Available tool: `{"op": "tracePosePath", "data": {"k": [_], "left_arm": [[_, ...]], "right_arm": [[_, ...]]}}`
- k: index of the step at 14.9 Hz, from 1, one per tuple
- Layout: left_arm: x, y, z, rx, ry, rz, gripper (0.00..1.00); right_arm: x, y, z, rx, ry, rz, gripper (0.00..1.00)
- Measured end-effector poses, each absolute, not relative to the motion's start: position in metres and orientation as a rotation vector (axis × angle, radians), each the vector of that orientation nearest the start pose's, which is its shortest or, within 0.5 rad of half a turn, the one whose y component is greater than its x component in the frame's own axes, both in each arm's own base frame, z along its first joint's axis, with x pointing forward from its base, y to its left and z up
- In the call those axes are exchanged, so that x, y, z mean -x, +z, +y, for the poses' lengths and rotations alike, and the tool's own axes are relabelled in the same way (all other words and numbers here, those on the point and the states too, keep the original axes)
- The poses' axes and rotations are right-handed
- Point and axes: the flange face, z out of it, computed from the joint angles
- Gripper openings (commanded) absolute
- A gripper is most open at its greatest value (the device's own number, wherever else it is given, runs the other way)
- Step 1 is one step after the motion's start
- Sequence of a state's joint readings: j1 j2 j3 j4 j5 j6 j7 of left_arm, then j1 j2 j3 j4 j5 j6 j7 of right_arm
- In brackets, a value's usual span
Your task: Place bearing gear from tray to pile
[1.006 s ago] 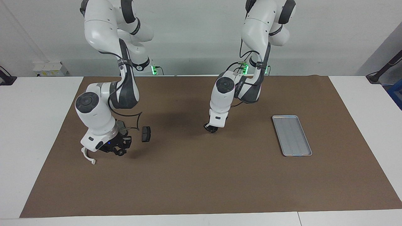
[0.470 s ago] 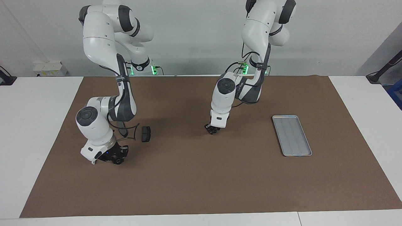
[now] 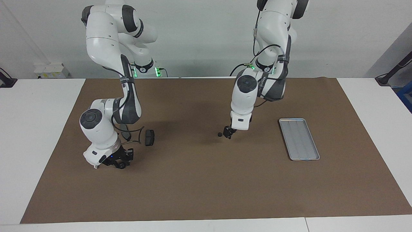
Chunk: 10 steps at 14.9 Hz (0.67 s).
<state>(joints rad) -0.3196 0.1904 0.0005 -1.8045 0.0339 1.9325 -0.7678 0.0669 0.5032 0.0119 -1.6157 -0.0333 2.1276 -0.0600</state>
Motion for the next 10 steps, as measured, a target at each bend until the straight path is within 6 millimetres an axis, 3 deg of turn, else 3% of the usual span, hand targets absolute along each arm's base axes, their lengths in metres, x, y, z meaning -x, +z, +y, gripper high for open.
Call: {"op": "tracePosePath", "data": {"k": [2,3,7,10], "left_arm": [[-0.571,0.479,-0.118,3.027,0.092,-0.569,1.00],[-0.564,0.498,-0.096,3.033,0.100,-0.544,1.00],[-0.541,0.539,-0.066,3.043,0.117,-0.491,1.00],[-0.539,0.545,-0.029,3.058,0.135,-0.468,1.00]], "right_arm": [[-0.670,0.366,0.102,3.164,0.021,-0.091,1.00],[-0.661,0.378,0.131,3.166,0.033,0.013,1.00],[-0.615,0.397,0.269,3.123,0.024,0.439,1.00],[-0.578,0.407,0.351,3.050,0.026,0.625,1.00]]}}
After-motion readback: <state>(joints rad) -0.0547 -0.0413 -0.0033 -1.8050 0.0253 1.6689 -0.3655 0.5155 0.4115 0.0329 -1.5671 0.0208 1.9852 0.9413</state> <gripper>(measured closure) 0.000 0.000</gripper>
